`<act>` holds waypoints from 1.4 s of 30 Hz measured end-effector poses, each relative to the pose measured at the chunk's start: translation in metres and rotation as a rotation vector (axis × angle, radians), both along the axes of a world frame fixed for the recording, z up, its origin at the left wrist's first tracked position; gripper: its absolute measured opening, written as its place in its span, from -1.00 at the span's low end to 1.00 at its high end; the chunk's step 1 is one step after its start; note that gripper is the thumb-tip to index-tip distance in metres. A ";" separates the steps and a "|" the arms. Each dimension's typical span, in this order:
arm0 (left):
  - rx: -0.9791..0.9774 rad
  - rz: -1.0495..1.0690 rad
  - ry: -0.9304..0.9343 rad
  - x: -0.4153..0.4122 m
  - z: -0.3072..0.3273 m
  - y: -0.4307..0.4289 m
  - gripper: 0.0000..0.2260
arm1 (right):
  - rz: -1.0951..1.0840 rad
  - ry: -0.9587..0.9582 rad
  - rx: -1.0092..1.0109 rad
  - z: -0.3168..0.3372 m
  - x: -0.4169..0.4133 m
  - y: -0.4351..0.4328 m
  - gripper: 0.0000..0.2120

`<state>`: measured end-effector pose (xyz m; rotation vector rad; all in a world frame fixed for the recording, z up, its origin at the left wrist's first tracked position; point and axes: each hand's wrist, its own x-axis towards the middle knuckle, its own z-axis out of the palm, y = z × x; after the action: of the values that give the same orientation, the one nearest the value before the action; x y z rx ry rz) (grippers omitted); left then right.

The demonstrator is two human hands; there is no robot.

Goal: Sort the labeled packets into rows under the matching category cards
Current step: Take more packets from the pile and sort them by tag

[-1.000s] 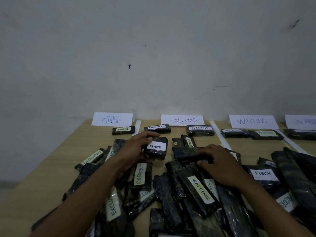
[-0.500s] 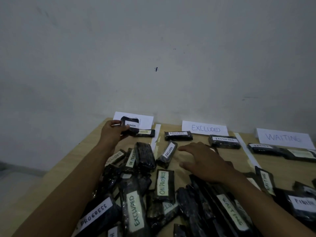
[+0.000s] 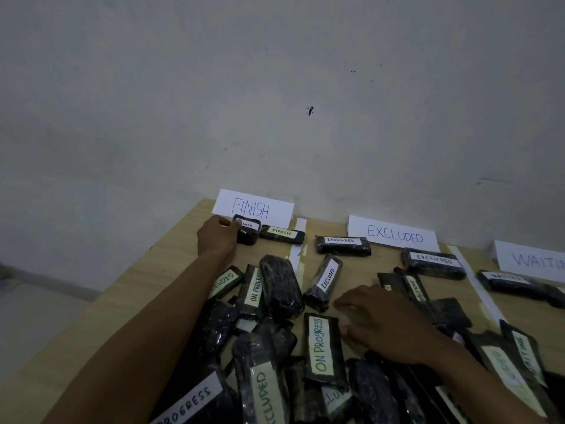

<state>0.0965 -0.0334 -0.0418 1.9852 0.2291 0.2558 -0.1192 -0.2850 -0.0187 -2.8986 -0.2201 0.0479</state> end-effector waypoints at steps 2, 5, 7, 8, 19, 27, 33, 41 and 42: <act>0.027 -0.001 -0.005 0.001 0.001 0.003 -0.73 | 0.000 -0.002 0.001 0.001 0.000 0.001 -0.54; 0.069 -0.020 -0.029 0.001 0.004 0.007 -0.67 | -0.005 0.003 0.014 0.002 -0.001 0.002 -0.54; 0.105 -0.062 -0.090 -0.006 0.007 0.008 -0.71 | -0.002 0.009 0.007 0.002 -0.001 0.002 -0.54; 0.127 -0.098 -0.133 -0.010 0.008 0.007 -0.75 | -0.003 0.013 0.007 0.002 -0.001 0.002 -0.54; 0.922 -0.523 -0.124 -0.011 0.010 0.008 -0.60 | -0.017 0.024 0.018 0.003 -0.003 0.001 -0.53; 0.667 -0.589 -0.193 -0.019 0.019 0.006 -0.63 | -0.019 0.022 0.029 0.005 -0.005 0.001 -0.53; 0.401 -0.761 -0.123 -0.071 0.032 0.002 -0.61 | -0.021 0.029 0.027 0.007 -0.005 0.002 -0.54; 0.775 -1.163 -0.082 -0.105 0.034 0.002 -0.31 | -0.038 0.033 0.030 0.005 -0.006 0.002 -0.54; 0.743 -1.142 -0.098 -0.104 0.032 0.001 -0.34 | -0.041 0.031 0.031 0.005 -0.006 0.002 -0.54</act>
<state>-0.0077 -0.0321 -0.0097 2.4614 -1.1980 -0.3601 -0.1248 -0.2828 -0.0139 -2.8684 -0.1551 0.0811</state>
